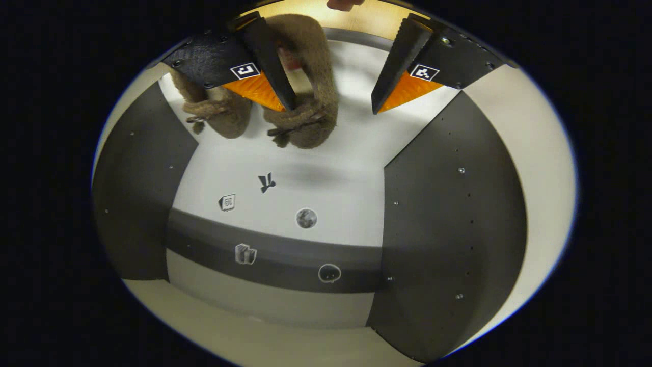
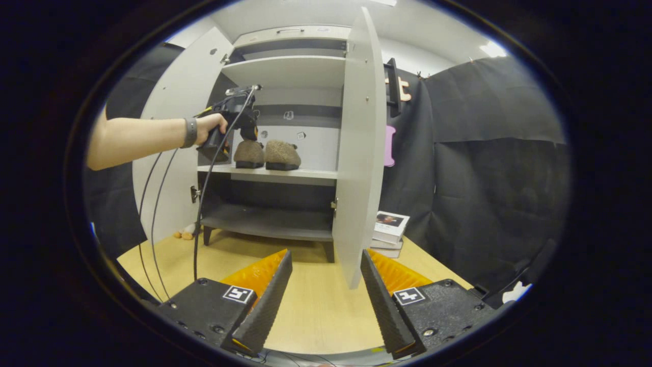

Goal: Grab one shoe with the right hand and put it into the shoe cabinet, grab the other shoe with the left hand and put it into the shoe cabinet; then close the right door with the right hand and the left door with the left hand.

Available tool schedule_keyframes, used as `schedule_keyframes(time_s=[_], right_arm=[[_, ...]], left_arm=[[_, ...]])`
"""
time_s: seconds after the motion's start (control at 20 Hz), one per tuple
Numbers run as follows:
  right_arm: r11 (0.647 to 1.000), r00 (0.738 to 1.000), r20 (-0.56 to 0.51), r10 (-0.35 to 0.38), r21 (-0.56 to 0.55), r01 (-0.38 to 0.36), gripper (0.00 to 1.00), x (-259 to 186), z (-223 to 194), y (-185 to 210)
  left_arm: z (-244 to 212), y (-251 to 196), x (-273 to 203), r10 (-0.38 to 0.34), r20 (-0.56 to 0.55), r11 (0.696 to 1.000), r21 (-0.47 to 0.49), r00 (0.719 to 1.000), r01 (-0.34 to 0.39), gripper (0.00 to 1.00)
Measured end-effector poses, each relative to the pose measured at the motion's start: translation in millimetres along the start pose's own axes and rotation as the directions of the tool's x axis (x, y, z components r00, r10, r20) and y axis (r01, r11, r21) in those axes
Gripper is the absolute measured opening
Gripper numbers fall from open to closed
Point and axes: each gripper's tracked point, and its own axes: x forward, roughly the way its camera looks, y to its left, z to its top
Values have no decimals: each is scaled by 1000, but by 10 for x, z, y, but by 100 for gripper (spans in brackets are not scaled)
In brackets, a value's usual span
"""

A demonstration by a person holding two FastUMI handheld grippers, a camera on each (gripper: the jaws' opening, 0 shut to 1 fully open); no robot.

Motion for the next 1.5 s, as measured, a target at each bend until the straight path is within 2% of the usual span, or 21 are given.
schedule_keyframes(time_s=[0.05, 0.2, 0.25, 0.3, 0.45, 0.5, 0.6, 0.65, 0.7, 1.1, 1.25, 1.35, 1.5], right_arm=[[1000, 1000, -3, 2, -3, -2, 85, -9, -4, 7], [1000, 1000, -7, 10, -4, -10, 85, -11, -14, 22], [1000, 1000, -8, 14, -2, -15, 89, -6, -9, 36], [1000, 1000, -8, 20, -2, -20, 85, -8, -1, 47], [1000, 1000, 7, 28, -11, -28, 89, -34, 78, 64], [999, 999, 17, 31, -11, -31, 85, -42, 123, 68], [999, 999, 35, 37, -11, -37, 85, -51, 187, 81], [999, 998, 40, 39, -11, -38, 89, -48, 212, 91], [999, 998, 43, 36, -9, -36, 85, -48, 222, 94], [996, 995, 84, 57, 70, -63, 86, -213, 295, 184], [994, 994, 107, 30, 98, -41, 87, -286, 378, 81], [991, 991, 129, 14, 128, -31, 90, -328, 475, -24], [992, 987, 152, -53, 124, 34, 94, -357, 693, -364]], left_arm=[[32, -1, -158, -19, 40, 1000, 5, 999, 18, 91], [110, -62, -719, -97, 148, 995, 22, 984, 94, 91], [101, -84, -904, -126, 173, 992, 23, 977, 124, 91], [73, -83, -1077, -148, 195, 989, 16, 970, 148, 91], [-49, -101, -1621, -218, 269, 975, 18, 938, 221, 91], [-99, -80, -1782, -232, 307, 972, 33, 923, 233, 91], [-289, -22, -2065, -228, 352, 974, 76, 908, 215, 91], [-435, 43, -2179, -217, 358, 976, 88, 908, 199, 92], [-603, 88, -2280, -209, 355, 978, 90, 911, 189, 92], [-1837, 259, -2958, -190, 306, 981, 81, 933, 174, 93], [-1998, 312, -3139, -182, 307, 980, 137, 934, 146, 94], [-2008, 260, -3215, -192, 320, 978, 140, 928, 154, 93], [-2127, 153, -3161, -212, 336, 975, 138, 918, 175, 93]])
